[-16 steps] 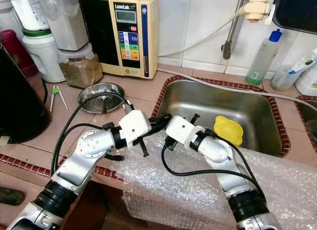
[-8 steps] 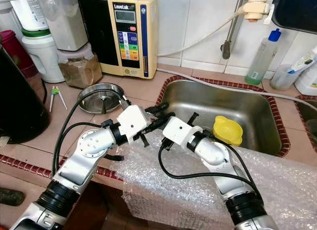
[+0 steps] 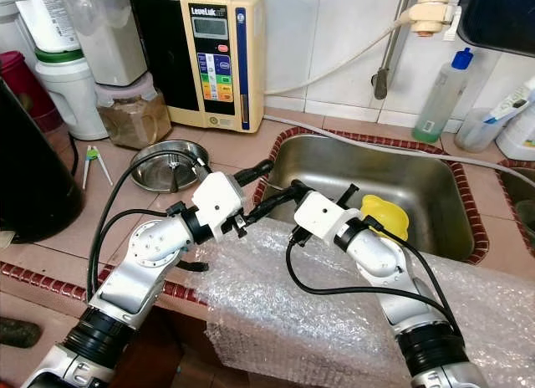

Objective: Kitchen organization

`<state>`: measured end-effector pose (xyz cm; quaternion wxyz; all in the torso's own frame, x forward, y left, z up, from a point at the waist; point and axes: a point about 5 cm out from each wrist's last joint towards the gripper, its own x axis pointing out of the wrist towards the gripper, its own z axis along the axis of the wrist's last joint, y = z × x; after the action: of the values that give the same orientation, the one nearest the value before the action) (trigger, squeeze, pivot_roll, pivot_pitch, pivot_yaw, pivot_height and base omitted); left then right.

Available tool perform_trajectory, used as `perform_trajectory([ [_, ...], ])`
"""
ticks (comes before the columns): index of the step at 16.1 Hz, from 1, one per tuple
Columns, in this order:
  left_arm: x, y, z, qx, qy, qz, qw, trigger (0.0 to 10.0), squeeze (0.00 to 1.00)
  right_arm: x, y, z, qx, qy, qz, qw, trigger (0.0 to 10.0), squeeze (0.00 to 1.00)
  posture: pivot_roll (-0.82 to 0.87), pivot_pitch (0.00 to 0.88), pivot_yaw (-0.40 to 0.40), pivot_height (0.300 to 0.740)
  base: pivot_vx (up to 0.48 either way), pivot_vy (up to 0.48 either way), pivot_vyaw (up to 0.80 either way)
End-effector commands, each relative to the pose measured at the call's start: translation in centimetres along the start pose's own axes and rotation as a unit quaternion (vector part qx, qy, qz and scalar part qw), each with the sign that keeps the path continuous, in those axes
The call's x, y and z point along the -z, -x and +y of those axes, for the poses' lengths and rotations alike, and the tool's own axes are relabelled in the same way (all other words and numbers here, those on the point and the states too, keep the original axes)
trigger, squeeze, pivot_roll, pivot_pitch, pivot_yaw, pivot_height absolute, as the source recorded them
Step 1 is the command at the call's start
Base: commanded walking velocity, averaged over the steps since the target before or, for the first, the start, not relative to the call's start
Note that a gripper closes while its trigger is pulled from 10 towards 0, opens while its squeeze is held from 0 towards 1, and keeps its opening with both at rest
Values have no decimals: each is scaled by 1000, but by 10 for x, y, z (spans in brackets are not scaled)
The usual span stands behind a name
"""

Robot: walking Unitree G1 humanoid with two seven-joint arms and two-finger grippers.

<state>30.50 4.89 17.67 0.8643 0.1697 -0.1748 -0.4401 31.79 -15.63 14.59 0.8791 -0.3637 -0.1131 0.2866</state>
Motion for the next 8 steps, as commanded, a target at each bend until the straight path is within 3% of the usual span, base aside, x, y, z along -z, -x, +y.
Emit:
perform_trajectory([
  [1, 8, 9, 12, -35, 8, 21, 999, 10000, 1000, 4, 5, -12, 24, 1, 9, 1000, 0, 0, 62, 0, 29, 740, 0, 0, 0],
  [8, 8, 9, 12, -35, 8, 21, 999, 10000, 1000, 4, 5, -12, 24, 1, 9, 1000, 0, 0, 62, 0, 29, 740, 0, 0, 0],
])
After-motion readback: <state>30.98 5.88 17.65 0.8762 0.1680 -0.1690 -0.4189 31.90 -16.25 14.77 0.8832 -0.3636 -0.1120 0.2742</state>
